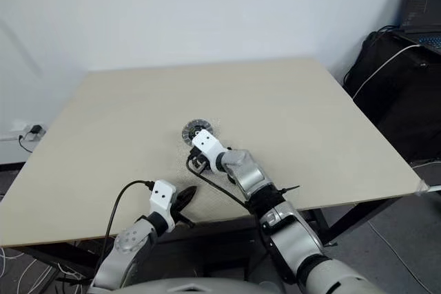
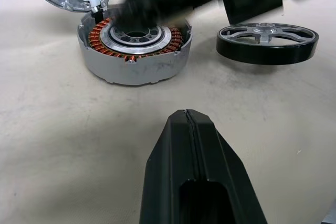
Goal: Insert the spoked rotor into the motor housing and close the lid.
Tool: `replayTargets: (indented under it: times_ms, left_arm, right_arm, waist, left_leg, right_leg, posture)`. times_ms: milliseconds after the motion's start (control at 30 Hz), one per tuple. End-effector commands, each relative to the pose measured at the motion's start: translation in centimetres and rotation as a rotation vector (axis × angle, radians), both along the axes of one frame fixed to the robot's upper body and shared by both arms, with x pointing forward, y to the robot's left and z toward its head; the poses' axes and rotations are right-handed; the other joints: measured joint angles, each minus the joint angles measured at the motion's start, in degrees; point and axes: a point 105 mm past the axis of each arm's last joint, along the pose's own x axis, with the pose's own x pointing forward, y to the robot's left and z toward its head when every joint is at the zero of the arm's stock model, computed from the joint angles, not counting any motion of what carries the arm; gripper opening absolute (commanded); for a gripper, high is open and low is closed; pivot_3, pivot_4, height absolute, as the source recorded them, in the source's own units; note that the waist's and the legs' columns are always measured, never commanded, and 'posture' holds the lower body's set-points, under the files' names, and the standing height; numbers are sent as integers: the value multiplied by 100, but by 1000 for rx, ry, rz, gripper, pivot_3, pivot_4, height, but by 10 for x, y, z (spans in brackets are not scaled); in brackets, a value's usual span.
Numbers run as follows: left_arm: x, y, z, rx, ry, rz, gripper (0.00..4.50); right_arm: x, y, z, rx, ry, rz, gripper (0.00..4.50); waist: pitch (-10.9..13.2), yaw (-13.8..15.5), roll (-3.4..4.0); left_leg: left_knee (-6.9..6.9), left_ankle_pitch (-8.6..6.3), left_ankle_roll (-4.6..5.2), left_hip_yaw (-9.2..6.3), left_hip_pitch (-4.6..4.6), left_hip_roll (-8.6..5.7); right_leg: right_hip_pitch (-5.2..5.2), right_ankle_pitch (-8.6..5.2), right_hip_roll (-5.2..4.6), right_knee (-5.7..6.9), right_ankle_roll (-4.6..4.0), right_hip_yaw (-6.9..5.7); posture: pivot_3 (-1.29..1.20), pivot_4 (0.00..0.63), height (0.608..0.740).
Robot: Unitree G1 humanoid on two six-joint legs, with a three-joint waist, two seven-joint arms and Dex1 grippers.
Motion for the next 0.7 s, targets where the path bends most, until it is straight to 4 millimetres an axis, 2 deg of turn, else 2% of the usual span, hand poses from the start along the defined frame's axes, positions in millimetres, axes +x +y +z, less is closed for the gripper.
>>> replayTargets:
  times_ms: [33, 267, 700]
  left_arm:
    - [8, -5, 17, -19, -67, -14, 0]
    - [8, -6, 17, -23, -67, -15, 0]
    - [6, -4, 20, -25, -72, -4, 0]
  right_arm:
    - [16, 0, 24, 34, -92, -48, 18]
    - [24, -2, 17, -32, -131, -104, 18]
    - [21, -1, 0, -107, -83, -70, 18]
  waist:
    - [0, 0, 0]
    - [0, -6, 0]
    - [0, -14, 0]
  left_leg:
    - [0, 0, 0, 0, 0, 0]
    - [-5, 1, -1, 0, -2, 0]
    - [-7, 1, -1, 0, -3, 0]
  right_leg:
    - [0, 0, 0, 0, 0, 0]
    - [0, 1, 0, 0, -2, 5]
    - [1, 0, 3, 0, -3, 6]
  posture:
    - [0, 0, 740]
    - [0, 0, 740]
    - [0, 0, 740]
